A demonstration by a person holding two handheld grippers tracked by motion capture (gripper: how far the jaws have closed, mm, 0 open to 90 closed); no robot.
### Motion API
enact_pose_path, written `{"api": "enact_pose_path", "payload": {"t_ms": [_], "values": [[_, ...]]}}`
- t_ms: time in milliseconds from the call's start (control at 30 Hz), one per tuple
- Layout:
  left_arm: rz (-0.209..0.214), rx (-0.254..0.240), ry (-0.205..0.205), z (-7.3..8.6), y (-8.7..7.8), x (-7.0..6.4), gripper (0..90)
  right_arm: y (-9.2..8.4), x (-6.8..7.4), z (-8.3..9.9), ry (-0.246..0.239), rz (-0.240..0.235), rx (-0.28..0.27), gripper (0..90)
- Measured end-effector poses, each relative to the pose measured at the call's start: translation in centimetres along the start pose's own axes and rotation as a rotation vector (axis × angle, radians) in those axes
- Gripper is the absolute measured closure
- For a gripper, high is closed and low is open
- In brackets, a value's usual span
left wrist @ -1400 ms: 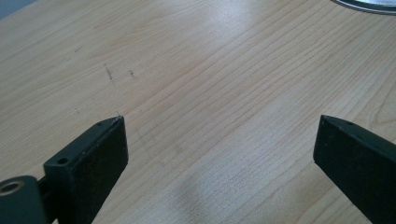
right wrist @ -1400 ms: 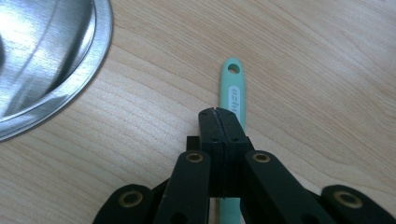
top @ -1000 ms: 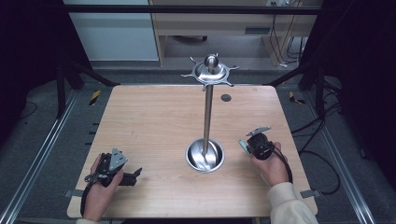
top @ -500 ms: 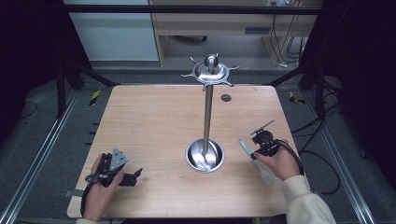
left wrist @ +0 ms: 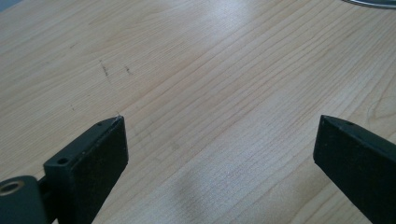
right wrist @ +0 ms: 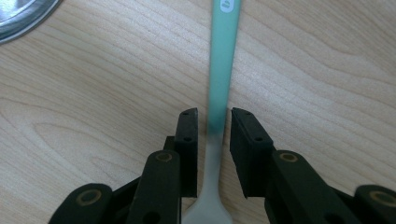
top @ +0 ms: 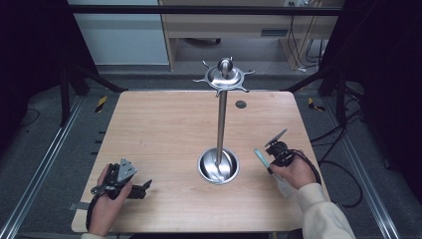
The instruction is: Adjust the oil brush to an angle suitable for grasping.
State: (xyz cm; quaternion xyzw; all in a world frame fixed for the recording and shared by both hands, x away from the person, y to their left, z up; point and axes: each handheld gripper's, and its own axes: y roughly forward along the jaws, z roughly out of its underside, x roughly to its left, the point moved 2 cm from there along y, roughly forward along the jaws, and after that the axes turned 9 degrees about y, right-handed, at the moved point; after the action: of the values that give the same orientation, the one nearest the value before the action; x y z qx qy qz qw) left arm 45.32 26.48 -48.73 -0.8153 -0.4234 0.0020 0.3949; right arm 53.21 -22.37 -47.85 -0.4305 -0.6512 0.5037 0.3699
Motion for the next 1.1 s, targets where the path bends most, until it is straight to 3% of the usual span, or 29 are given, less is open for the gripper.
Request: {"api": "enact_pose_path", "payload": {"t_ms": [833,1100], "values": [[0.002,-0.001,0.001,-0.01,0.02,-0.02,2.8,0.81,-0.15,-0.39,0.026,0.007,0.053,80.7],[0.001,0.001,0.001,0.01,-0.02,0.03,2.8,0.81,0.13,-0.47,0.039,0.032,0.060,81.8]]}}
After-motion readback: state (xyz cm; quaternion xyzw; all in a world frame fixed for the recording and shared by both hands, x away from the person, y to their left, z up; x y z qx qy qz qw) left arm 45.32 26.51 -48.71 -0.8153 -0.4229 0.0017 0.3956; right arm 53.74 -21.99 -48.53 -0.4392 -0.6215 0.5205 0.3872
